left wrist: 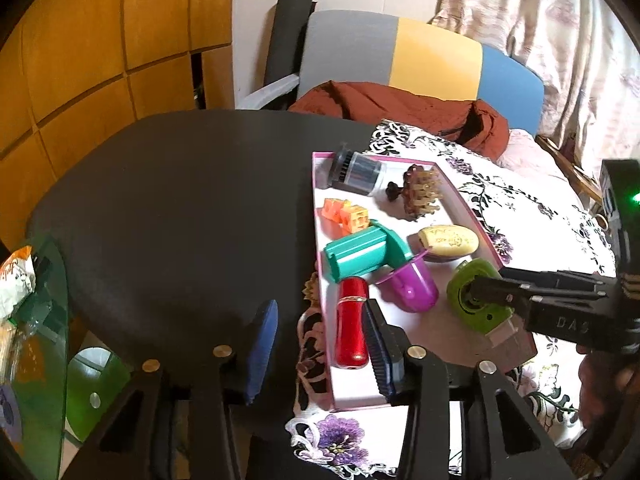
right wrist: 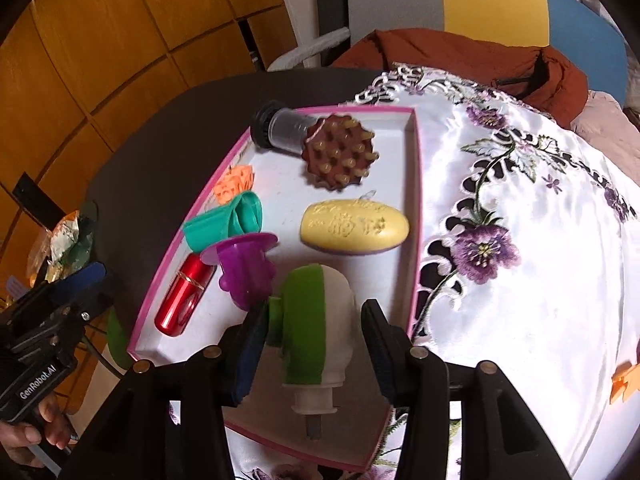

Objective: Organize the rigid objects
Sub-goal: 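Lower the green device into the tray and open the right gripper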

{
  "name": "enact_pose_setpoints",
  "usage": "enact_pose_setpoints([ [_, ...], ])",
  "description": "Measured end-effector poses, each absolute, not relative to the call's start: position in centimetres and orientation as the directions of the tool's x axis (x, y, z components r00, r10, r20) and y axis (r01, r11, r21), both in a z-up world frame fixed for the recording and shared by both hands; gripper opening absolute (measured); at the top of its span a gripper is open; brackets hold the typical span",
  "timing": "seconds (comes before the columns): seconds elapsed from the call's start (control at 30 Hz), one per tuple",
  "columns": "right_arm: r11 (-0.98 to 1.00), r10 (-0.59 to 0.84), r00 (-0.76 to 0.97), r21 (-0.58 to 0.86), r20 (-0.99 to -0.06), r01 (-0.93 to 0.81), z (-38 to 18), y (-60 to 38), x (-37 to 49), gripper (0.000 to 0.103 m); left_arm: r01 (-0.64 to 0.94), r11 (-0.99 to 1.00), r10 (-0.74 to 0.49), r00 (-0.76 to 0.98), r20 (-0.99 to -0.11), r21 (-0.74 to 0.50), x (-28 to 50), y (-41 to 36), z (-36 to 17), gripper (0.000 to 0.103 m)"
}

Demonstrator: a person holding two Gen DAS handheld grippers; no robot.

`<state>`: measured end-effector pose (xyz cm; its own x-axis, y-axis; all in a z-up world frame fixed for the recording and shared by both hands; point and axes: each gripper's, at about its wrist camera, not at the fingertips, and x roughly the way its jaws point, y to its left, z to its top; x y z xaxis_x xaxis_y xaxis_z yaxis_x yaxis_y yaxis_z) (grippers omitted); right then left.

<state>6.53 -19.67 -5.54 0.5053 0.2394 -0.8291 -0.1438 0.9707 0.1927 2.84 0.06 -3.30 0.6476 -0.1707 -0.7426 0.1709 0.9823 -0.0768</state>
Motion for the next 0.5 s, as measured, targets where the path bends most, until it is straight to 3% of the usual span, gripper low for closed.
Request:
enact_pose_setpoints([
  [0.17, 0.964, 0.264, 0.553, 0.227, -0.790, -0.136, -4.0, -21.2, 6.3, 0.056, 0.203, 0.977, -0.183, 0.647, -0.740, -0.065, 2.7, -1.1, -2.9, 0.045],
  [0.5, 0.953, 0.277, 0.585, 0.295, -0.762, -0.068, -2.8, -25.1, 6.0, 0.056, 0.249, 0.967, -0.210, 0.648, -0.733, -0.056, 2.5, -2.6, -2.3, 0.046],
])
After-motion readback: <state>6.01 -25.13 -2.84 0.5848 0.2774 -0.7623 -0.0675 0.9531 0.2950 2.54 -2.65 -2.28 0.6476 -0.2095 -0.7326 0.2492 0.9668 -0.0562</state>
